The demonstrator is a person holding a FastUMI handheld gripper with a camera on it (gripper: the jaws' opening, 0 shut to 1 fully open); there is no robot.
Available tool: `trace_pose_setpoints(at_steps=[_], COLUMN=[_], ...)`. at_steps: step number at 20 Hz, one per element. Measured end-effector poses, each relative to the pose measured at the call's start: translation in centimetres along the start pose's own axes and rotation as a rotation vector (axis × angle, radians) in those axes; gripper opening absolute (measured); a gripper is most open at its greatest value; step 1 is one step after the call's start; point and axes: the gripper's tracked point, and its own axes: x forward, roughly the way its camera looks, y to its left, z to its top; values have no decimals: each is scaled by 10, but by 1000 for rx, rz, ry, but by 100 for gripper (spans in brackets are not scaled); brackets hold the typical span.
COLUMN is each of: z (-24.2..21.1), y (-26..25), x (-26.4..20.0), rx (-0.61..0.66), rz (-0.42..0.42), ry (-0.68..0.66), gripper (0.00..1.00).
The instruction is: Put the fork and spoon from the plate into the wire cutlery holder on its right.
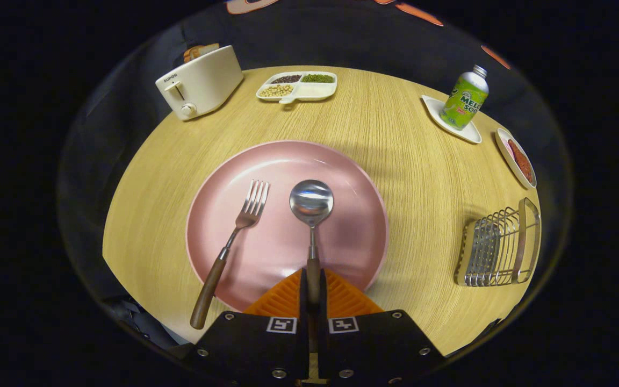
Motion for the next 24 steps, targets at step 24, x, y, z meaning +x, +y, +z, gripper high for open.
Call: trace_pose_setpoints(at_steps=[24], z=[3], y=[-164], x=[-149], rx=[176], rz=[-202], ry=[-169], gripper=[7])
